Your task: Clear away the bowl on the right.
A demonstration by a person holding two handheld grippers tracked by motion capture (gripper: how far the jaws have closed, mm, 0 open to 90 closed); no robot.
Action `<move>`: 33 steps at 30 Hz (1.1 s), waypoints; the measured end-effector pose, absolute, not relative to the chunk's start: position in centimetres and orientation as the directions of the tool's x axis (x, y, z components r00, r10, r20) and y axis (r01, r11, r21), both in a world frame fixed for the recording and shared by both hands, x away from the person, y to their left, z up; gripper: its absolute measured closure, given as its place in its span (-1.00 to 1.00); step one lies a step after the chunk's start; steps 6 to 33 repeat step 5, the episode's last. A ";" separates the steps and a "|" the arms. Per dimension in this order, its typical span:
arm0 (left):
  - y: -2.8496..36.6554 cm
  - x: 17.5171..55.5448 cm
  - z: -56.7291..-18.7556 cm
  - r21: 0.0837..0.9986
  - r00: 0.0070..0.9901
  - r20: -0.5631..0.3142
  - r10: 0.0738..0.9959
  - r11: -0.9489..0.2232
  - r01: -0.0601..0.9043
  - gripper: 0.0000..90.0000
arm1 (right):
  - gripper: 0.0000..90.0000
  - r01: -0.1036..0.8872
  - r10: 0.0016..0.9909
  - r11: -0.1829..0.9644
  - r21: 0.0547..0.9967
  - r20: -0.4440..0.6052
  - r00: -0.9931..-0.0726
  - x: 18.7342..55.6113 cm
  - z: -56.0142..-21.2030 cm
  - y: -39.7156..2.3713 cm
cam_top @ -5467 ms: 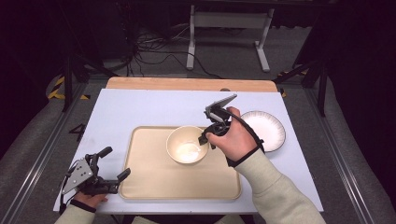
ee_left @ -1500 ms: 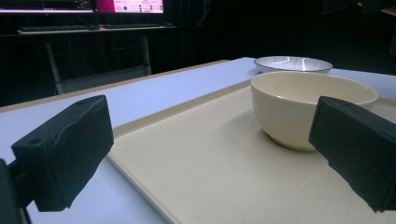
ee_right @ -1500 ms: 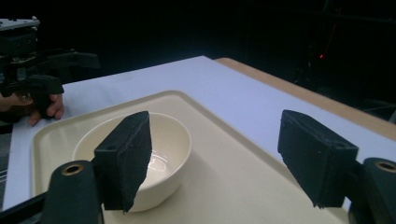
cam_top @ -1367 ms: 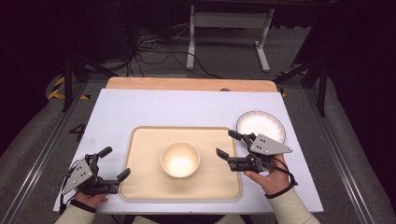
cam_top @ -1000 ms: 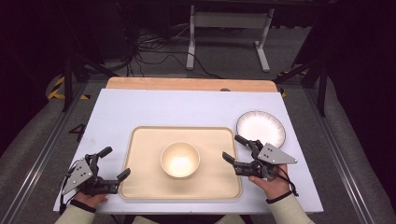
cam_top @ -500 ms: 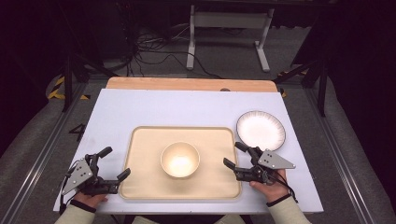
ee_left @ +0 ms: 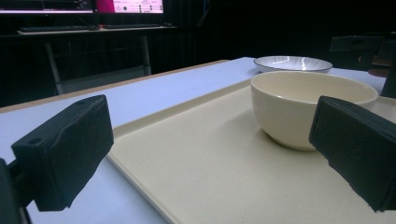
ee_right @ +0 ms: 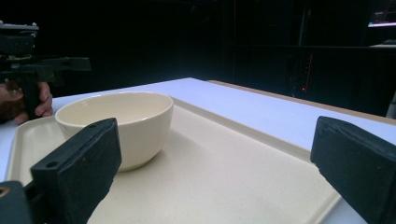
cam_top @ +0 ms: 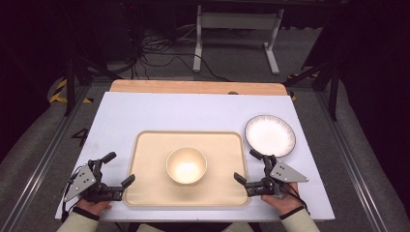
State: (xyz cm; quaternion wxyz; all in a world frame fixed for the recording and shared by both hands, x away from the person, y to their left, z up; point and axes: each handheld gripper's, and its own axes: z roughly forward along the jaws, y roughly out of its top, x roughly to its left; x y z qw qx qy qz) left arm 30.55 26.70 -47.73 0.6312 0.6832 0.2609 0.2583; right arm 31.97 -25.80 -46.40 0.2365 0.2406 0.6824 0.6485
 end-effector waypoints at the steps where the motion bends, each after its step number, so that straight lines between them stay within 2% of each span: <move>1: 26.7 30.5 -47.7 0.997 0.730 0.023 0.683 -0.066 0.031 -0.99 | -0.95 0.025 0.635 0.042 0.999 -0.007 -0.772 32.1 -46.4 -25.9; 33: 26.7 30.5 -47.7 0.997 0.731 0.023 0.682 -0.067 0.031 -0.99 | -0.96 0.037 0.636 0.046 0.998 -0.001 -0.772 32.2 -46.3 -25.8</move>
